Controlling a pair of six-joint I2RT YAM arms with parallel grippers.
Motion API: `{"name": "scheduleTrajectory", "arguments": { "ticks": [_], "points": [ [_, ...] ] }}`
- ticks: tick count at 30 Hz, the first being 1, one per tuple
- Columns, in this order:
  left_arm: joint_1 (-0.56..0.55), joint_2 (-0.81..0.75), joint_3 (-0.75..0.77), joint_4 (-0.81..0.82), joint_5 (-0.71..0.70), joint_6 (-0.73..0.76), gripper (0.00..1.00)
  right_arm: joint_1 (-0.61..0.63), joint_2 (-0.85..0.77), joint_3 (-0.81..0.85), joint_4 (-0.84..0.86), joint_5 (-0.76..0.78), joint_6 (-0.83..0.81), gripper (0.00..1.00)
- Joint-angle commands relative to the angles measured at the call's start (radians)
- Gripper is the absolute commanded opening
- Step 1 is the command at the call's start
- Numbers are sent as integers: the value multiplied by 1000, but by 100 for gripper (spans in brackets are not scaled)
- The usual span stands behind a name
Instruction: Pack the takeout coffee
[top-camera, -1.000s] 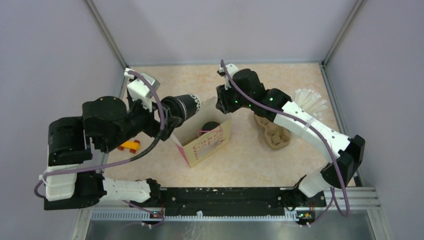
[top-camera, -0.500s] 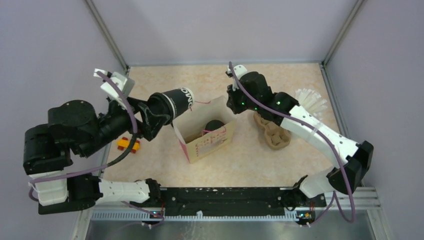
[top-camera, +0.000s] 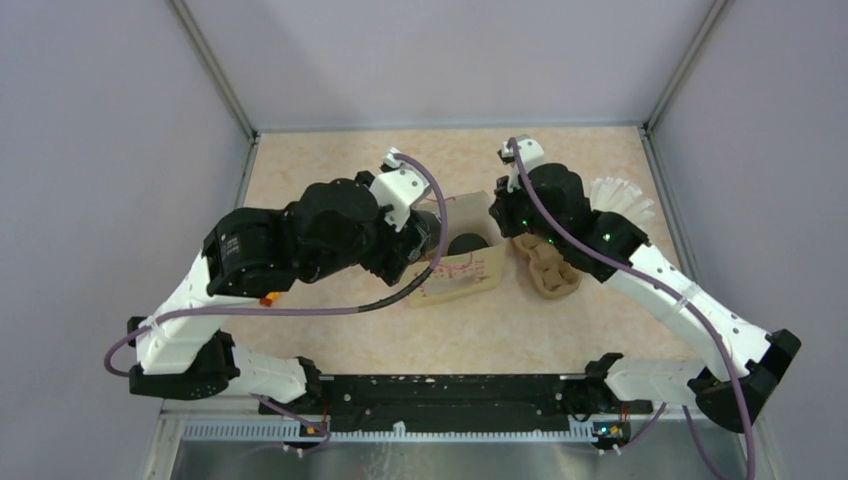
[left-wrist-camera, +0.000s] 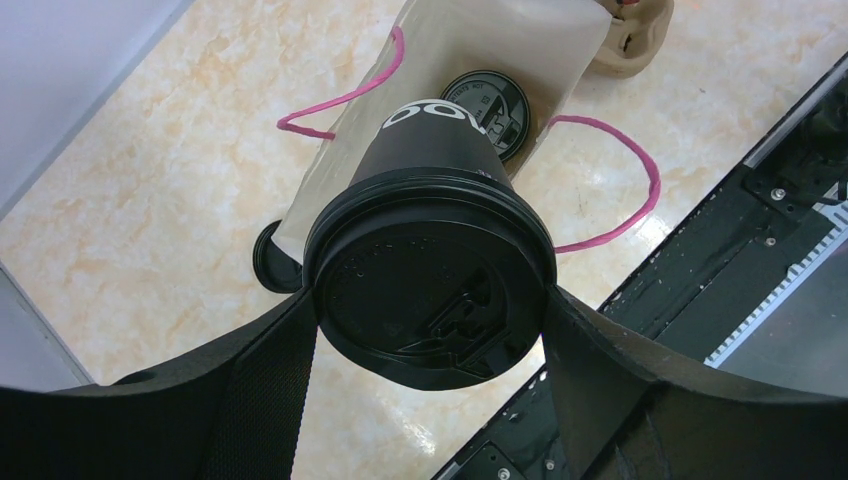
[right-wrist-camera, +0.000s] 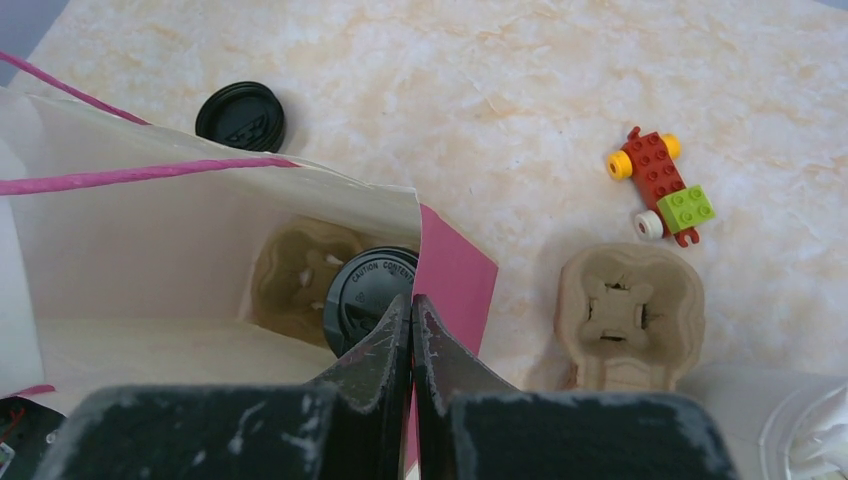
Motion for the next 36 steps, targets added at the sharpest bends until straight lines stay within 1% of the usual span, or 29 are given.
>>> {"name": "scheduleTrajectory", "arguments": {
  "ticks": [1, 8, 12, 13, 15, 17, 20, 23, 26, 28, 30, 33, 36],
  "points": [
    [0, -54, -18, 86, 17, 33, 64, -9, -52, -28, 58, 17, -30, 0],
    [0, -76, -42, 0, 33, 57, 64, -9, -53, -32, 41, 19, -20, 0],
    [0, -60, -87, -20, 47, 102, 64, -8, -83, -64, 59, 2, -6, 0],
    [0, -51, -95, -22, 44, 109, 64, -8, -91, -75, 70, -17, -8, 2],
    [0, -36, -99, -13, 33, 113, 65, -9, -105, -94, 87, -46, -20, 10],
    [0, -29, -105, 6, 38, 129, 65, -9, -119, -90, 83, -37, -16, 17],
    [0, -22, -113, 31, 46, 174, 65, -9, -137, -63, 78, -19, -12, 31],
    [1, -11, -118, 42, 44, 211, 65, -9, -134, -24, 77, -50, -67, 43],
    [0, -8, -117, 68, 31, 241, 61, -9, -111, 25, 78, -107, -155, 52],
    [4, -7, -124, 88, 23, 263, 60, -9, -84, 57, 65, -131, -200, 55],
    [6, 2, -123, 95, 15, 273, 62, -14, -42, 91, 30, -131, -204, 57],
    [7, 3, -147, 112, 21, 285, 62, -36, 27, 175, -36, -151, -137, 57],
    [7, -11, -185, 135, 38, 296, 62, -38, 53, 197, -47, -169, -97, 57]
  ]
}}
